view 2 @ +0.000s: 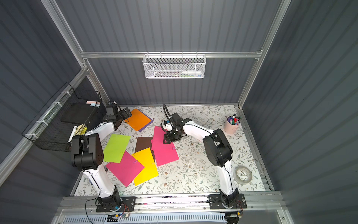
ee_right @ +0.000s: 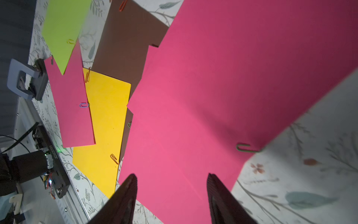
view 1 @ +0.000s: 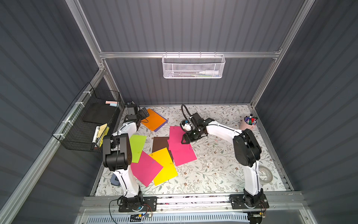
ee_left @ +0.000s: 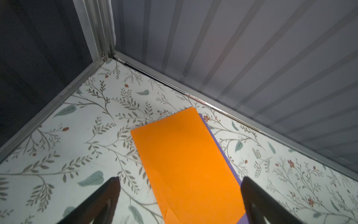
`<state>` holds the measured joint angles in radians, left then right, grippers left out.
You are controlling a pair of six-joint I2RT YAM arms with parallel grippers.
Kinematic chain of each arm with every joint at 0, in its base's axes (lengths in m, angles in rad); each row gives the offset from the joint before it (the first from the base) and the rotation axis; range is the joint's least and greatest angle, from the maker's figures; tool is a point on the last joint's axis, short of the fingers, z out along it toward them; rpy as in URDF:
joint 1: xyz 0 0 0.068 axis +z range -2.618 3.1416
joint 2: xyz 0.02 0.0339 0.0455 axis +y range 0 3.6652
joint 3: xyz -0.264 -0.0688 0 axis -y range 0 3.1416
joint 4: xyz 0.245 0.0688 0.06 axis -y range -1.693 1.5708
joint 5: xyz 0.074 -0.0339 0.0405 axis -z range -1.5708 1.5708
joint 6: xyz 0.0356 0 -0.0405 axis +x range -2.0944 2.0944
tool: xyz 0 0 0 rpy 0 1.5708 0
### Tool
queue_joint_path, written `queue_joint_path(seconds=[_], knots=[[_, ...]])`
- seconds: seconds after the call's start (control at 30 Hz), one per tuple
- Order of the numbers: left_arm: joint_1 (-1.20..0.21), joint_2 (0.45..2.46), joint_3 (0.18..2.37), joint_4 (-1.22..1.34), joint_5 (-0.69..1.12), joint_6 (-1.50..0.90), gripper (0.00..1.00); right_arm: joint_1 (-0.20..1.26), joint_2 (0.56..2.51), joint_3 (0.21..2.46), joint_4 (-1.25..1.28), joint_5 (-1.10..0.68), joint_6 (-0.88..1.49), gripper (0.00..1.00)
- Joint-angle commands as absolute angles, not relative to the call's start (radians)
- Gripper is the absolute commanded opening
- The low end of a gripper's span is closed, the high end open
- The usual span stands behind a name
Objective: Unclip the paperclips from the documents
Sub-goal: Move the document to the center of the board, then pick up the document from the document.
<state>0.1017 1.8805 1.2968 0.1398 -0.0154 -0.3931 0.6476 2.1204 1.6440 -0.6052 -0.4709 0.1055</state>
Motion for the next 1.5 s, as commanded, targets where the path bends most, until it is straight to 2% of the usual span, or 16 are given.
queue_joint_path(seconds=[0.0, 0.17, 0.27, 0.53, 0.7, 0.83, 1.0, 1.2, 1.47], knots=[[0.054, 1.831, 1.278, 0.164, 0.042, -0.377, 1.00, 0.667, 2.198, 1.734, -0.683, -0.421, 0.058, 0.61], [-0.017, 1.794, 1.280, 0.158, 0.074, -0.364, 1.00, 0.671, 2.296, 1.828, -0.829, -0.358, 0.024, 0.61], [-0.038, 1.789, 1.302, 0.139, 0.098, -0.365, 1.00, 0.670, 2.279, 1.783, -0.888, -0.357, 0.003, 0.61], [-0.089, 1.801, 1.326, 0.106, 0.204, -0.356, 0.99, 0.668, 2.082, 1.461, -0.902, -0.355, -0.014, 0.60], [-0.210, 1.844, 1.298, 0.071, 0.285, -0.335, 0.99, 0.648, 1.965, 1.354, -0.900, -0.371, 0.005, 0.60], [-0.303, 1.874, 1.266, 0.061, 0.332, -0.338, 0.97, 0.596, 1.848, 1.322, -0.835, -0.442, 0.060, 0.63], [-0.367, 1.906, 1.260, -0.014, 0.377, -0.316, 0.89, 0.496, 1.793, 1.287, -0.765, -0.476, 0.175, 0.67], [-0.389, 1.911, 1.239, -0.117, 0.358, -0.271, 0.72, 0.431, 1.822, 1.230, -0.660, -0.493, 0.278, 0.70], [-0.443, 1.969, 1.260, -0.233, 0.352, -0.216, 0.66, 0.408, 1.902, 1.267, -0.562, -0.468, 0.348, 0.72]])
